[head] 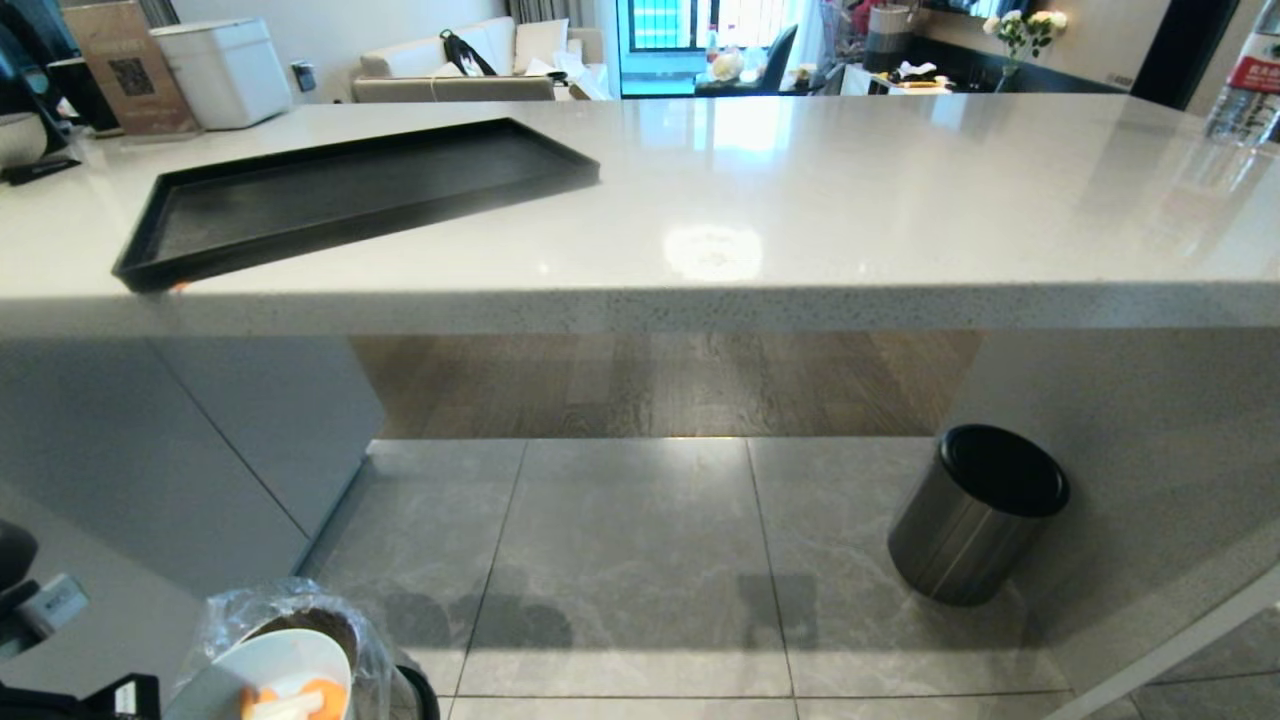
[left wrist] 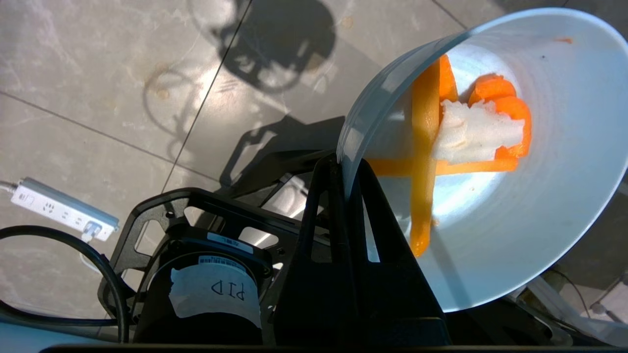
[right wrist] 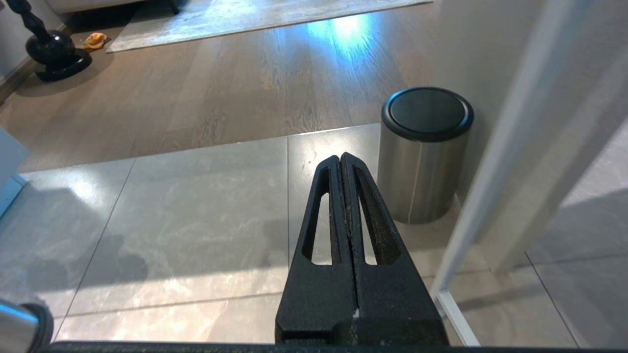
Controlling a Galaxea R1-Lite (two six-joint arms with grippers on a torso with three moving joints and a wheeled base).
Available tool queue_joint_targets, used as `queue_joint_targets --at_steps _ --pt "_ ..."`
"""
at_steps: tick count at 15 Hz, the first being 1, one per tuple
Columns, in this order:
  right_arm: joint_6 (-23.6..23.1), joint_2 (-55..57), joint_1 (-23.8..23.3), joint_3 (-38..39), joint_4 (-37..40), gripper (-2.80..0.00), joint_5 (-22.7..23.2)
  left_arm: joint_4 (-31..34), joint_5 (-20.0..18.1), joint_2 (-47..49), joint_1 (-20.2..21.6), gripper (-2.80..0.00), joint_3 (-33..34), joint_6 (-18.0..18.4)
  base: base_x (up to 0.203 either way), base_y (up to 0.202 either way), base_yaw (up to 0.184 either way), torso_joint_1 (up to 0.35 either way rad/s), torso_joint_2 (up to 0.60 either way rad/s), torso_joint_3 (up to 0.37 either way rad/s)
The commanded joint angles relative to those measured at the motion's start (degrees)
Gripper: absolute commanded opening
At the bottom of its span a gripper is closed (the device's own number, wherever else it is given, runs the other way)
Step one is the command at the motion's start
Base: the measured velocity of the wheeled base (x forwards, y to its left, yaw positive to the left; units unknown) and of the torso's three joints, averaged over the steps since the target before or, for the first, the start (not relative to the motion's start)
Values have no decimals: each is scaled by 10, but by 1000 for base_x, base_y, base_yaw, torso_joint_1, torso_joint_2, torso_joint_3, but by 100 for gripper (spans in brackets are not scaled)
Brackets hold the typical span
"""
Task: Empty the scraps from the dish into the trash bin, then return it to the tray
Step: Move the bowl over the trash can
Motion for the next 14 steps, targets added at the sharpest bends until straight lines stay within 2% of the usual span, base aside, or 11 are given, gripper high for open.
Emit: queue_joint_targets --at_steps 1,8,14 --pt "0 0 0 0 0 -280 0 2 0 1 0 -280 0 -2 -196 0 0 -2 4 2" --pt "0 0 0 0 0 -280 0 1 -1 1 1 -280 0 -3 -183 0 0 2 2 2" --pt "0 0 0 0 0 -280 0 -2 -1 2 0 -280 -1 -2 0 0 0 0 0 0"
